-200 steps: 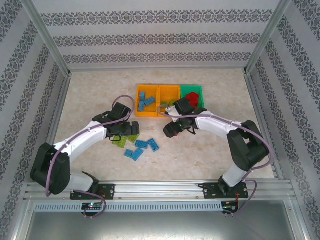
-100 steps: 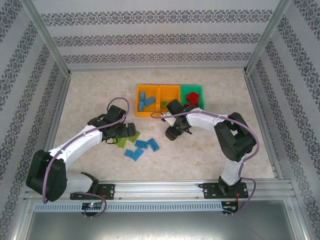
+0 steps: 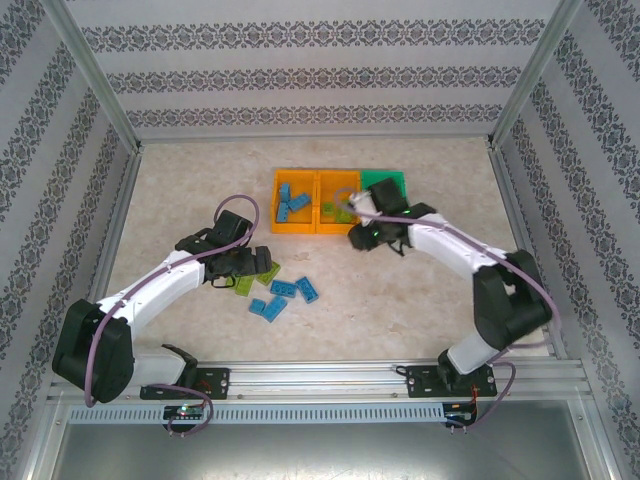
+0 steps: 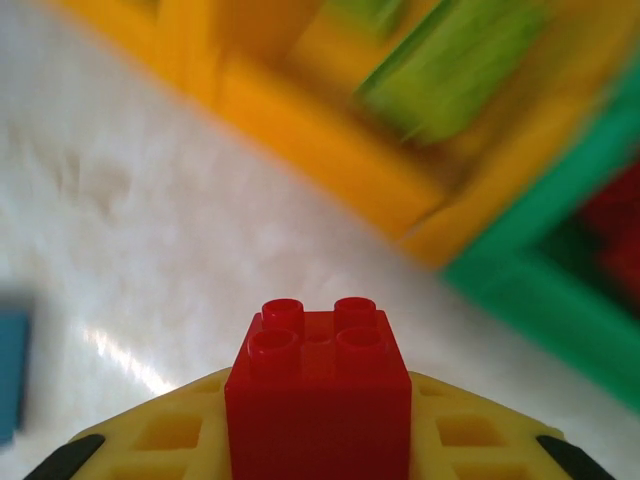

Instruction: Sort the legos into containers by color

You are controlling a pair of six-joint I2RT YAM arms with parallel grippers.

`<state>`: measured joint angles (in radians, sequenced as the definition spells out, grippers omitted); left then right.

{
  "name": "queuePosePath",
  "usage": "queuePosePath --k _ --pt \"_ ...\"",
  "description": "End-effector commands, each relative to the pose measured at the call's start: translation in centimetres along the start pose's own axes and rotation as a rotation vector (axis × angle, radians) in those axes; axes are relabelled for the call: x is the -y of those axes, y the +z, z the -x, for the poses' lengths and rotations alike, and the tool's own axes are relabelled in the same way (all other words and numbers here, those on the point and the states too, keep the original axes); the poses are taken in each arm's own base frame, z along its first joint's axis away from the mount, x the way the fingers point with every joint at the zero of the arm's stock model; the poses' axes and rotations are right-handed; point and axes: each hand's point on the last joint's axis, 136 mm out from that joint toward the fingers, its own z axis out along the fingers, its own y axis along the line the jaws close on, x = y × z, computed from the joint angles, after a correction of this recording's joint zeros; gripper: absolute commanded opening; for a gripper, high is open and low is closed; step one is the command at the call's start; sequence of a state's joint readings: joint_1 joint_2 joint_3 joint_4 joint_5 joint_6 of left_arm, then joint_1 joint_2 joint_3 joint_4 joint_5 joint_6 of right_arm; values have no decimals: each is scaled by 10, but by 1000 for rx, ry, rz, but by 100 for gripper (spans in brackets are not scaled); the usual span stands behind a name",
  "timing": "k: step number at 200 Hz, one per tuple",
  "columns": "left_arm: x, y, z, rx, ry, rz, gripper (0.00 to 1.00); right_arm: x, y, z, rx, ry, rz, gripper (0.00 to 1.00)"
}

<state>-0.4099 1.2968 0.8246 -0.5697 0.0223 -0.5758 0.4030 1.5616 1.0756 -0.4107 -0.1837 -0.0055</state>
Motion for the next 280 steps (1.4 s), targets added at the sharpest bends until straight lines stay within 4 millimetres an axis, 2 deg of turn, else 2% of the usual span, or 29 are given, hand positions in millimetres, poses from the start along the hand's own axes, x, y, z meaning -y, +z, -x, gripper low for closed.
queuePosePath --k 1,12,30,81,111,131,152,169,193,220,248,280 --pt "-7 2 -5 -34 15 21 100 30 -21 35 148 208 -27 29" --pt "-5 3 -5 -36 14 13 100 50 -23 41 147 267 -79 29" --pt "-1 6 -5 -42 12 -4 100 73 -15 45 110 342 -135 29" --pt "0 12 -6 -53 13 0 100 108 17 61 74 489 -183 30" --pt "3 13 -10 -63 22 -1 100 116 34 70 59 519 -179 36" --pt "4 14 -14 -70 33 2 100 117 41 72 39 525 -166 47" --pt "6 15 -17 -78 43 7 100 115 40 73 38 528 -158 58" --pt "6 16 -18 -82 46 12 100 112 31 74 59 527 -150 67" --pt "4 16 -15 -69 31 26 100 98 11 74 93 496 -126 72" --pt "-1 12 -10 -30 10 50 100 62 -7 62 111 383 -97 74" --pt "-8 5 -6 -1 7 84 100 5 -11 33 102 222 -52 78" --pt "-13 2 -5 5 8 103 100 -66 4 -17 40 89 8 80"
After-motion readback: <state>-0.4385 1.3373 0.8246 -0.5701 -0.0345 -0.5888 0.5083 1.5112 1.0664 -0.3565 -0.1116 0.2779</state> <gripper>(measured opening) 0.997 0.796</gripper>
